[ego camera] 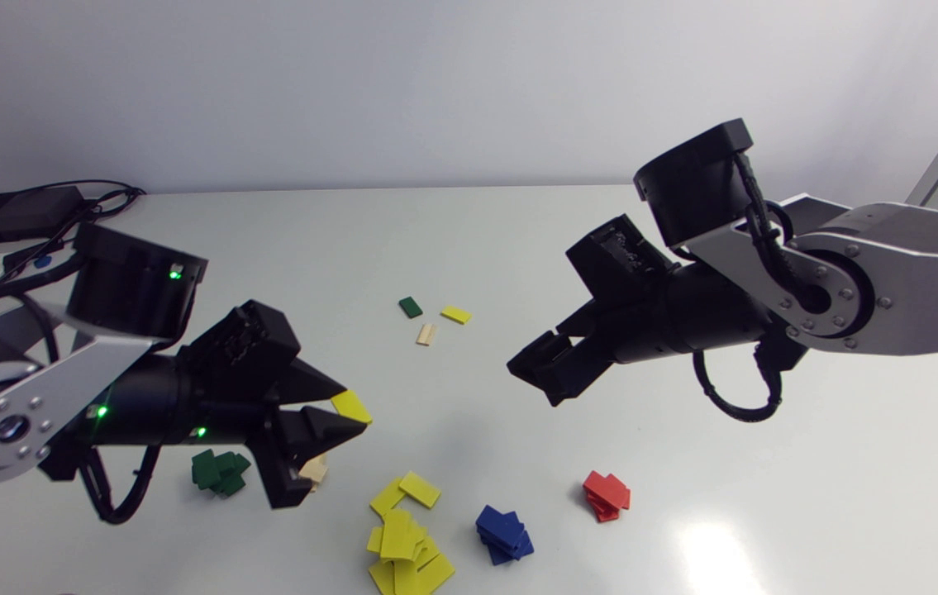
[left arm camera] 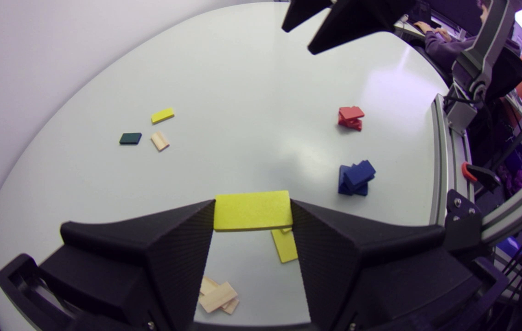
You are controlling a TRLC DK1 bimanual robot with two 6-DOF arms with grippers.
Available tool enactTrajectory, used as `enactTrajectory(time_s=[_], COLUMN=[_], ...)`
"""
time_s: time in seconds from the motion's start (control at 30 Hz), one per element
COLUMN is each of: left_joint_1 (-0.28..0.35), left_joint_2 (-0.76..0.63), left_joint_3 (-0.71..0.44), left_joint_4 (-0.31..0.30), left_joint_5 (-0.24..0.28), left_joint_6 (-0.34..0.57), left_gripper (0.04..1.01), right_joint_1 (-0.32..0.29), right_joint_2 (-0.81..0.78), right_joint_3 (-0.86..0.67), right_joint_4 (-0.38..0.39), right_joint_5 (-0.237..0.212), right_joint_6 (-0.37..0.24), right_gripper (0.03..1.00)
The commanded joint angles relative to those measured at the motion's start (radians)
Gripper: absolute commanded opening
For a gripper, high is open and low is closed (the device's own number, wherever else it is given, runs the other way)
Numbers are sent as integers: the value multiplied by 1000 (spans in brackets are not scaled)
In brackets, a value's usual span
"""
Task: Take domino bricks one by one from the mixed stack on the table and place each onto the existing stack of the same color.
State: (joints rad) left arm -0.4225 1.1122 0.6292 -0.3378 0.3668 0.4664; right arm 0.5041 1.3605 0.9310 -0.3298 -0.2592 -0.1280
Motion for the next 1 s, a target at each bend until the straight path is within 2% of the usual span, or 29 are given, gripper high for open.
enactTrajectory(time_s=[0.0, 0.27, 0.57, 0.77, 0.97], left_joint_1=[-38, -156, -243, -259, -257], left_joint_2=[-69, -130, -166, -89, -34], left_joint_3=[-74, -174, -223, -264, -289], left_joint_4=[-21, -18, -12, 82, 149], left_joint_5=[20, 24, 26, 24, 26], left_joint_6=[35, 0, -9, 5, 26], left_gripper=[297, 297, 297, 297, 297], right_joint_1=[7, 10, 10, 8, 5], right_joint_2=[8, -9, -9, -8, -8], right_joint_3=[-31, -41, -38, -38, -38], right_joint_4=[9, 11, 11, 11, 11], right_joint_5=[-3, -2, 0, 0, 0], right_joint_6=[-7, 1, 8, 10, 13], right_gripper=[977, 977, 977, 977, 977])
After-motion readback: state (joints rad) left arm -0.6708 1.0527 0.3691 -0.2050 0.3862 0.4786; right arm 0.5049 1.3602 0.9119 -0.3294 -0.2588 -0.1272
